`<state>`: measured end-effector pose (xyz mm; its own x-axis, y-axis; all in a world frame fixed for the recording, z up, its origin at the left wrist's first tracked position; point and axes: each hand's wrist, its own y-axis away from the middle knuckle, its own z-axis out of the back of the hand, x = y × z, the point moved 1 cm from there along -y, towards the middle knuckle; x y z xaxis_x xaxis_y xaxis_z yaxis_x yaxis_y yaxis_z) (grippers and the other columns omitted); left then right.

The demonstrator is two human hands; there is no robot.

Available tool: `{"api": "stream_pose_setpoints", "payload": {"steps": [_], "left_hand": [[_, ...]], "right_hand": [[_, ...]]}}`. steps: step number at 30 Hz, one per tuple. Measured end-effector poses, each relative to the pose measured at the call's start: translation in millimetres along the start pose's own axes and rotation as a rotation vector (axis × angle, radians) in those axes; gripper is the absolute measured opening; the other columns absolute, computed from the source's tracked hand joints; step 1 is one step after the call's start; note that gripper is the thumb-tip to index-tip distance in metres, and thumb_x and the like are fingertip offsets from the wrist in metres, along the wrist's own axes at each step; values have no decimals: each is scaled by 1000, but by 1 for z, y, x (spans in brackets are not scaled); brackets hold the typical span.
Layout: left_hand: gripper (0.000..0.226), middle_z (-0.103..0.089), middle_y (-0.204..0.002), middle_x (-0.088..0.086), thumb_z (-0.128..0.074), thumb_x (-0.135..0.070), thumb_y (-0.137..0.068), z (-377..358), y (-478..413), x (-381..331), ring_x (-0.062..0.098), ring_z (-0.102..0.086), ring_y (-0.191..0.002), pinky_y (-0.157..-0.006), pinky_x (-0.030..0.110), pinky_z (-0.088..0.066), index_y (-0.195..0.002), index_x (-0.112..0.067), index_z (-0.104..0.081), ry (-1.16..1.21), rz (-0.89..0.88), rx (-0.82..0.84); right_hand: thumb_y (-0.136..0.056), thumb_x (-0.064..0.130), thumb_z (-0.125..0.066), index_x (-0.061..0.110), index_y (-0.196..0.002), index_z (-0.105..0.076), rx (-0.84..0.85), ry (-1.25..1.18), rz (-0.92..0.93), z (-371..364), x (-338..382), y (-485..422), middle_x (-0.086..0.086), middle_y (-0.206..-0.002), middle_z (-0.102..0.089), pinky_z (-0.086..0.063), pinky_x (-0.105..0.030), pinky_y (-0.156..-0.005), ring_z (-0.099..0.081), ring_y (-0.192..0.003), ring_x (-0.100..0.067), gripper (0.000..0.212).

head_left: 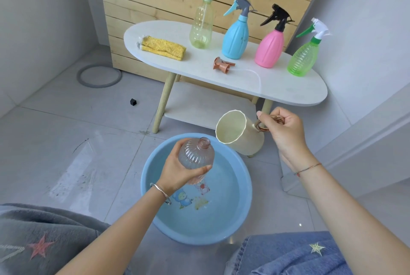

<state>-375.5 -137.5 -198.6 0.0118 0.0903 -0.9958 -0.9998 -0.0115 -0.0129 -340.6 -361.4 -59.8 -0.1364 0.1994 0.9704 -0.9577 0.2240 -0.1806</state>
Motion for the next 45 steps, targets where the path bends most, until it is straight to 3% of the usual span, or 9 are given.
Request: {"api": "stream_pose_setpoints", "payload": {"steps": [4,8,13,17,22,32,39,45], "left_hand": [[76,-61,-111,-20,-90,-34,-49,-3,3,-2,-11,-56,-101,-81,1,-39,-115,-30,-53,7,-3,20],[82,-63,-112,-15,-88,-43,-46,-5,6,0,-6,-59,-103,-83,4,-41,-117,-24,-54,8,0,34],[82,-63,-111,-15,-87,-44,-45,-6,8,0,-5,-59,-102,-83,4,-41,-117,-24,-54,2,-7,47],[79,-61,-110,-21,-86,-46,-44,-6,9,-1,-9,-57,-101,-82,1,-39,-115,-31,-52,-8,-7,44],[76,-60,-111,-21,-91,-35,-48,-6,8,-2,-12,-56,-101,-81,1,-39,-113,-36,-50,-12,-3,38],[82,-61,-113,-18,-87,-46,-44,-6,7,0,-5,-58,-103,-83,3,-41,-116,-31,-52,18,3,34],[80,-61,-111,-20,-87,-45,-44,-6,8,-2,-8,-57,-101,-81,2,-40,-115,-32,-52,32,2,30],[79,-59,-111,-21,-86,-47,-44,-7,8,-2,-10,-55,-101,-81,0,-39,-113,-34,-51,31,-7,24]], "right_hand": [[-80,10,-73,12,-57,-37,27,85,102,-7,10,6,-2,-53,-41,-38,-25,-61,-44,-59,-16,43],[-76,20,-74,7,-58,-36,72,181,189,-14,14,12,-13,-55,-48,-34,-26,-59,-50,-60,-20,45],[-77,14,-75,16,-56,-36,91,266,277,-21,22,15,-2,-54,-39,-27,-20,-51,-32,-52,-9,44],[-77,15,-74,17,-56,-36,125,325,339,-26,24,17,9,-50,-32,-24,-17,-50,-29,-50,-5,44],[-74,21,-70,13,-57,-36,140,378,422,-30,28,21,7,-54,-31,-24,-19,-52,-29,-54,-7,39],[-75,21,-69,6,-57,-38,158,463,540,-35,34,21,-5,-57,-38,-28,-29,-56,-35,-58,-17,38],[-75,26,-66,8,-57,-38,165,466,580,-36,37,20,-3,-58,-38,-32,-34,-57,-37,-59,-21,37],[-74,25,-66,17,-59,-37,177,488,649,-39,40,21,8,-58,-36,-31,-29,-57,-36,-61,-17,34]]}}
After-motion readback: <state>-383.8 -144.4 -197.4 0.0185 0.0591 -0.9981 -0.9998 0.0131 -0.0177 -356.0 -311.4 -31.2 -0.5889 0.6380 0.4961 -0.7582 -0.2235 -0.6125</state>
